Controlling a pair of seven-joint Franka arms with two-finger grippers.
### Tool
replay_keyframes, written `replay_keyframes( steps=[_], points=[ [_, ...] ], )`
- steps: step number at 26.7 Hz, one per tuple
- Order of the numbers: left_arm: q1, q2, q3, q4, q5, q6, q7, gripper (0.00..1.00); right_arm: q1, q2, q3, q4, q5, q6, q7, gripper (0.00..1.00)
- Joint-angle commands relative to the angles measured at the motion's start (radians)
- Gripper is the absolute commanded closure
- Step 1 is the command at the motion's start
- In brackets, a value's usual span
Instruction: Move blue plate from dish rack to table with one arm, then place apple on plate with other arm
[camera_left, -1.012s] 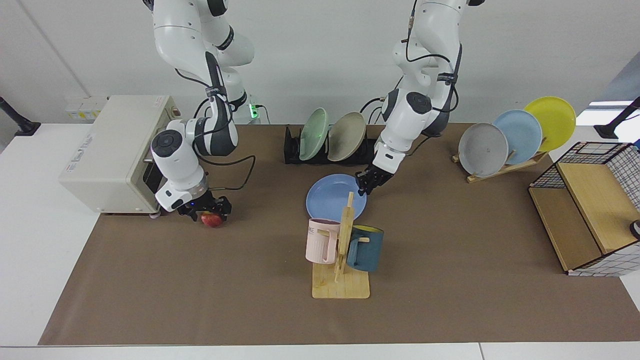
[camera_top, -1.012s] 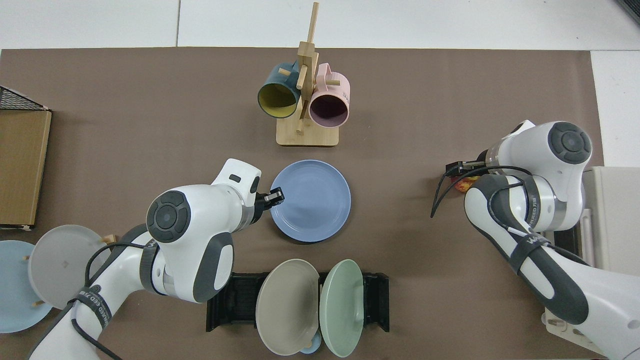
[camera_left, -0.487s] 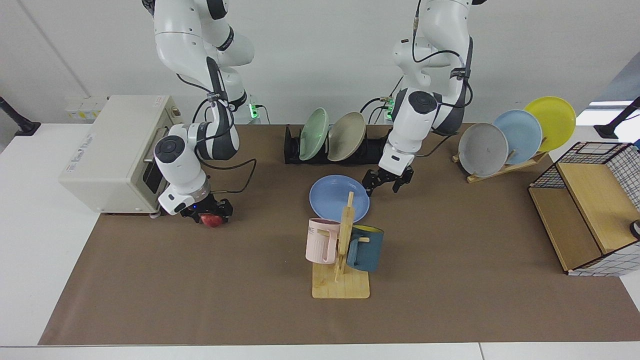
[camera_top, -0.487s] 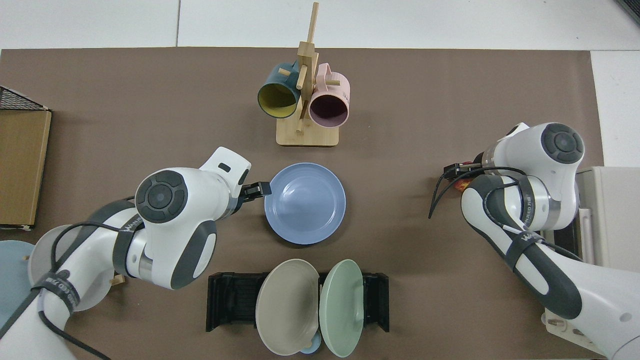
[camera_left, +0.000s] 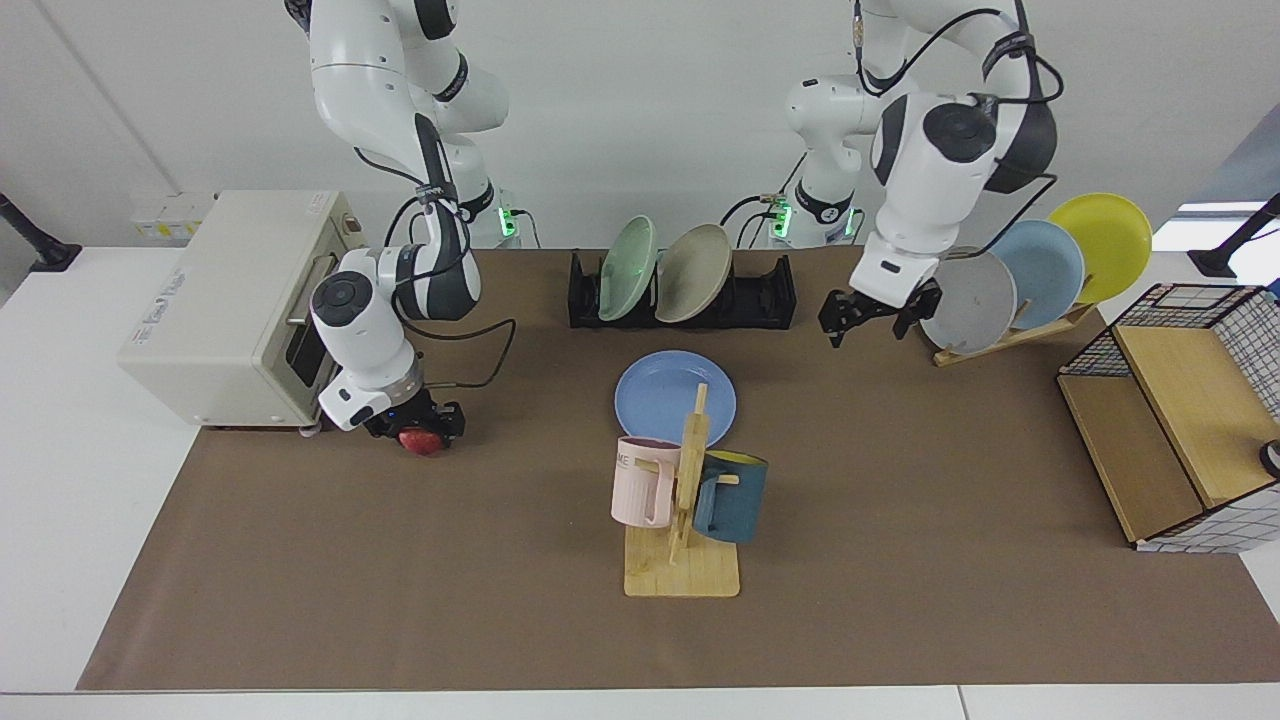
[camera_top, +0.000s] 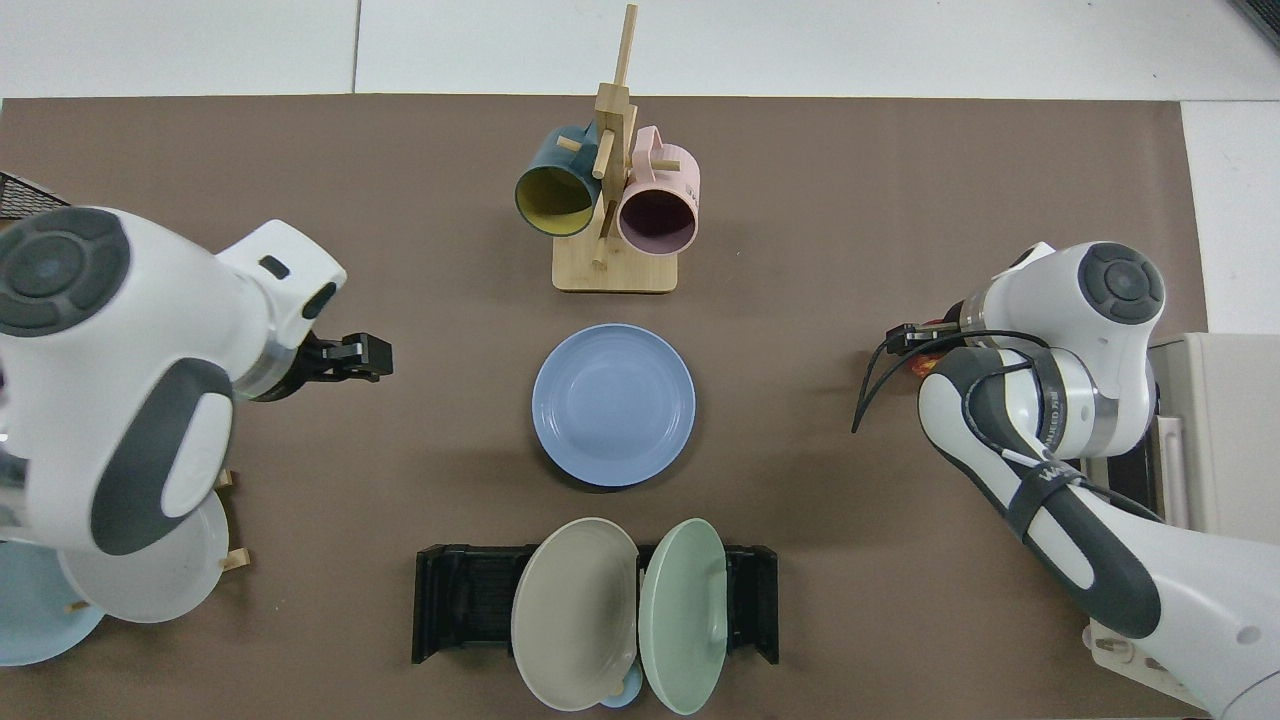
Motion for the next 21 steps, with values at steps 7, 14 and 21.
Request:
replay_keyframes(
  steps=[7,14,21],
  points=[
    [0.003,-0.059,0.097,0.086,0.008,-0.145,0.112,0.00,0.022,-0.091,0.000,0.060,-0.034,-0.137,0.036,1.00],
    [0.003,-0.073,0.130,0.127,-0.058,-0.162,0.171,0.00,0.039,-0.163,0.002,0.096,-0.045,-0.263,0.040,1.00],
    [0.005,-0.073,0.136,0.124,-0.092,-0.149,0.174,0.00,0.130,-0.163,0.002,0.118,-0.045,-0.304,0.187,1.00]
  ],
)
